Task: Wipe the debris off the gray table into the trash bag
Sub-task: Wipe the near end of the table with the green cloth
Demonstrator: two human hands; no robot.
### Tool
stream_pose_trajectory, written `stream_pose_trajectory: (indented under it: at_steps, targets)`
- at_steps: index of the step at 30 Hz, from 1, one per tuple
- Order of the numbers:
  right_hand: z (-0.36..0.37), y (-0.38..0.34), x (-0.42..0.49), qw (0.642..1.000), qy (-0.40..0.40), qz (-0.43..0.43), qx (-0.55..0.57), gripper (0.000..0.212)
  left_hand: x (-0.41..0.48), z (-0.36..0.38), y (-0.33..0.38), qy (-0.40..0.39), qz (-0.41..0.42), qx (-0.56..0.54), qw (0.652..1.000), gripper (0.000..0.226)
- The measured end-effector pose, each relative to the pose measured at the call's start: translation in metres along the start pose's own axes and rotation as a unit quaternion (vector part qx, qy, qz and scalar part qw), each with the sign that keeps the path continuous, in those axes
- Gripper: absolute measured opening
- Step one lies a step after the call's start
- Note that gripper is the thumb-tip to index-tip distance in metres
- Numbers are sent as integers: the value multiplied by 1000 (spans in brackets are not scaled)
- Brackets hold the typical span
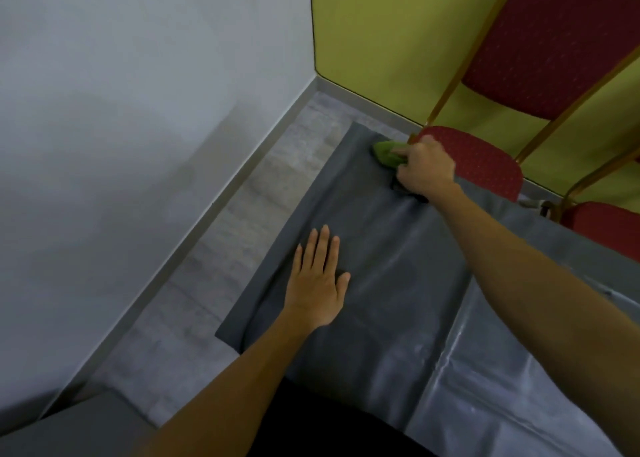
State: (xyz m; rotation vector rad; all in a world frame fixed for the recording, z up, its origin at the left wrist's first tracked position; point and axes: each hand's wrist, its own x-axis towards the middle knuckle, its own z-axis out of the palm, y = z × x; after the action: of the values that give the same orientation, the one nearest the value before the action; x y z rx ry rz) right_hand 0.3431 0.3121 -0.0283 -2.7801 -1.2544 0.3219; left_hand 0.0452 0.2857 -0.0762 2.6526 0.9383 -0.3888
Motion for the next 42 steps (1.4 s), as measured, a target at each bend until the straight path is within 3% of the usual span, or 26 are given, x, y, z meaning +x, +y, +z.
stream_pose_trajectory:
  at_steps: [3,5,10,15,17,20,22,26,28,31,35,37,40,42]
  targets:
    - [0,19,5,990,27,124,54,40,0,2,-3,9,-6,5,1000,72]
    - [3,3,-1,984,52,134,107,40,-1,6,-1,22,-12,6,1000,72]
    - [45,-81,-65,988,31,-117,99,49,0,12,0,40,-15,4,999,73]
    - [40,-33,-46,978,62,-196,42,46,0,10,-7,50,-1,-14,999,72]
    - [32,-8,-28,986,70,-147,35,46,-1,10,-8,50,-1,-17,999,71]
    - [24,3,-12,992,75,14,96,43,-2,10,-6,48,-4,-25,999,71]
    - [22,-16,-19,989,72,45,122,37,-3,11,-4,53,-4,-24,998,70]
    - [36,-63,-49,985,54,-140,84,36,-2,10,-6,56,4,-29,998,71]
    - [39,-55,-40,983,61,-161,66,40,0,9,-5,39,9,-26,999,72]
    - [33,-24,-8,989,100,-83,71,43,0,3,-4,38,10,-36,999,72]
    - [15,-8,27,988,45,102,109,44,-1,-4,-10,20,2,-23,1000,72]
    - [7,-10,23,981,55,129,137,41,-2,-4,-9,17,2,-22,1000,72]
    - [19,-25,-24,983,124,15,132,35,-1,2,-7,20,-3,-15,1000,73]
    - [36,-36,-66,982,97,-119,109,35,-3,3,-10,27,-5,-8,1000,75]
